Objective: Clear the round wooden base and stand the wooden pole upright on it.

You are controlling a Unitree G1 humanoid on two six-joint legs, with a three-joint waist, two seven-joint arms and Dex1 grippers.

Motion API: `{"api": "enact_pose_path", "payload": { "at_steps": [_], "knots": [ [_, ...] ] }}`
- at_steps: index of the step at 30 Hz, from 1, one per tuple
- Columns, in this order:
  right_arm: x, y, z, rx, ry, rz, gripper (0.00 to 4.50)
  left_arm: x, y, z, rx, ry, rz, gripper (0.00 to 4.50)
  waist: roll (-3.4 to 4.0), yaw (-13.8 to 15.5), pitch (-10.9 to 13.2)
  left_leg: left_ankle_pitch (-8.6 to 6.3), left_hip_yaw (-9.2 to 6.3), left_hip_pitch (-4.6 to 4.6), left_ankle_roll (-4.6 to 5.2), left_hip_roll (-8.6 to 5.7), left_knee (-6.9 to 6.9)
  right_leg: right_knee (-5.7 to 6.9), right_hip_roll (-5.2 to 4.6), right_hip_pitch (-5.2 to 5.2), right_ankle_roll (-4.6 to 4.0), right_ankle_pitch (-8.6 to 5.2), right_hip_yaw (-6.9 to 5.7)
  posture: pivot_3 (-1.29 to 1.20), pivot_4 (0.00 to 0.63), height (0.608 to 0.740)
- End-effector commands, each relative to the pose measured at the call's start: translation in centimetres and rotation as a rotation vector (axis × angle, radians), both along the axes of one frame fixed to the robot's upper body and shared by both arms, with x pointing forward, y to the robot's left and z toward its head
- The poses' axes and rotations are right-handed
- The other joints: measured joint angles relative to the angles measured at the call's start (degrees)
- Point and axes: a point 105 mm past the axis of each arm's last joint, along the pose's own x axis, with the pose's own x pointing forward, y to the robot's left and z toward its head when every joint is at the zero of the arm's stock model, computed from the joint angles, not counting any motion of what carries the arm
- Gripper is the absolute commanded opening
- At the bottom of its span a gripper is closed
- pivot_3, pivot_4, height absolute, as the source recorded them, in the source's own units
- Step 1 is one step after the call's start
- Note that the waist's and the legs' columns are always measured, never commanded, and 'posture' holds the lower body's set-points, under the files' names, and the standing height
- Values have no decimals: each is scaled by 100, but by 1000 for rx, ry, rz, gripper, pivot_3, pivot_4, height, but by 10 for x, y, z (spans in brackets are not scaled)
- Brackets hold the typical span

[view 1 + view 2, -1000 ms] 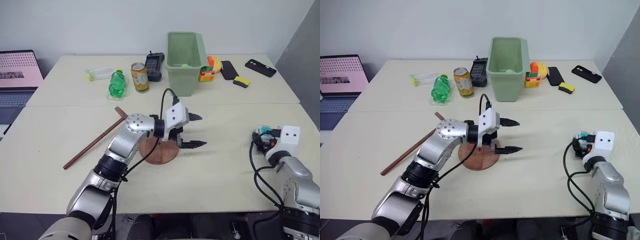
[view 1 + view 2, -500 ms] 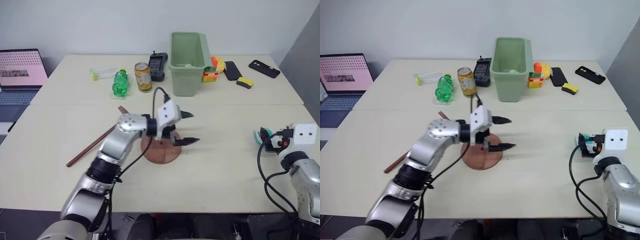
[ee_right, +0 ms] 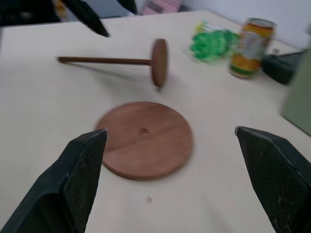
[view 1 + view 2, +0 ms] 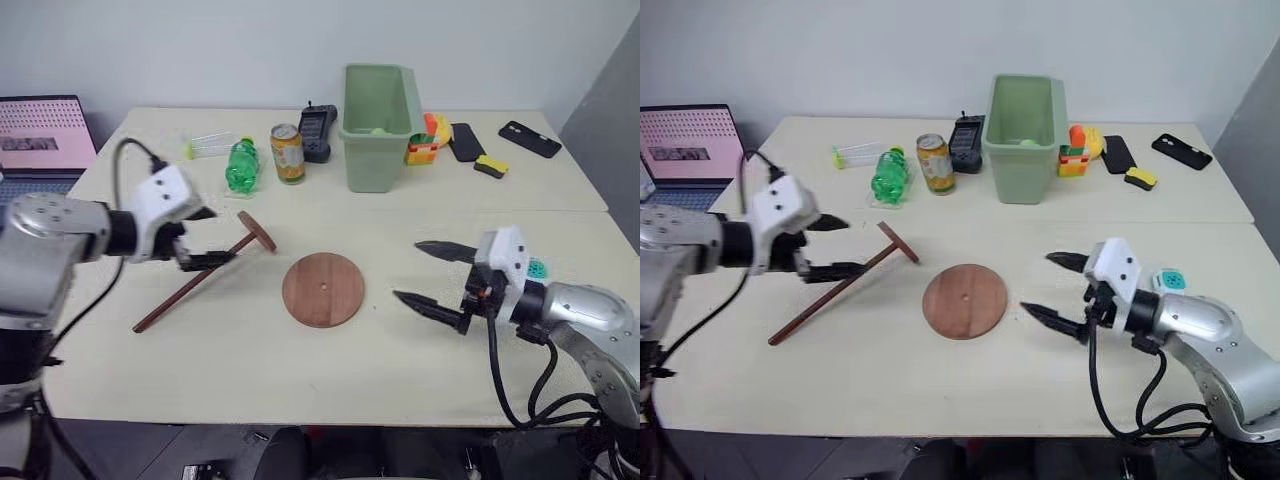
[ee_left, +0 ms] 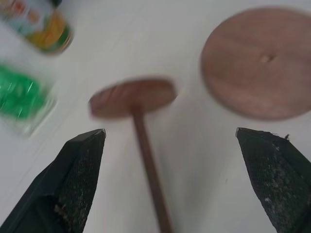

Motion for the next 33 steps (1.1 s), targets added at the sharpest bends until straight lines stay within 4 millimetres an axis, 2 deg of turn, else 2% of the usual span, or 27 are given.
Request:
{"api": "enact_pose_path", "payload": {
  "at_steps": [1, 4, 7, 18, 29, 30, 33],
  "knots": [
    [-8, 16, 1, 43, 52, 78, 4424, 3, 16, -2, 49, 22, 34, 4500, -3, 39, 1, 0, 0, -1, 0, 0, 0, -2, -2, -1, 0, 0, -1, 0, 150, 740],
    [-19, 24, -7, 43, 92, 129, 4424, 12, 15, -12, 74, 85, 42, 4500, -8, 76, 4, 0, -3, -10, 0, -4, 2, -2, -5, -4, 0, 0, -6, 0, 150, 740],
    [-28, 27, -17, 29, 114, 153, 4424, 25, 5, -19, 108, 129, 25, 4500, -20, 94, 2, 0, -1, -19, -1, -10, 10, -2, -8, -5, 0, 0, -16, 0, 150, 740],
    [-36, 34, -25, 43, 123, 141, 4424, 62, -20, -48, 181, 227, -15, 4500, -24, -5, 4, 1, -12, -20, -1, -33, 9, 4, 0, -15, 0, 0, -12, 0, 150, 740],
    [-41, 36, -22, 51, 130, 153, 4424, 65, -15, -55, 182, 268, 21, 4500, -24, -11, 4, 1, -14, -20, -2, -7, 9, 4, -5, -15, 0, 0, -11, 0, 150, 740],
    [-41, 36, -22, 53, 129, 157, 4500, 65, -13, -55, 179, 268, 34, 4114, -24, -11, 4, 1, -13, -20, -2, -7, 9, 4, -6, -15, 0, 0, -11, 0, 150, 740],
    [-40, 37, -20, 48, 118, 164, 4500, 63, -10, -58, 178, 280, 49, 3448, -24, -13, 4, 1, -13, -20, -2, -8, 10, 4, -6, -14, 0, 0, -12, 0, 150, 740]
  ]
}}
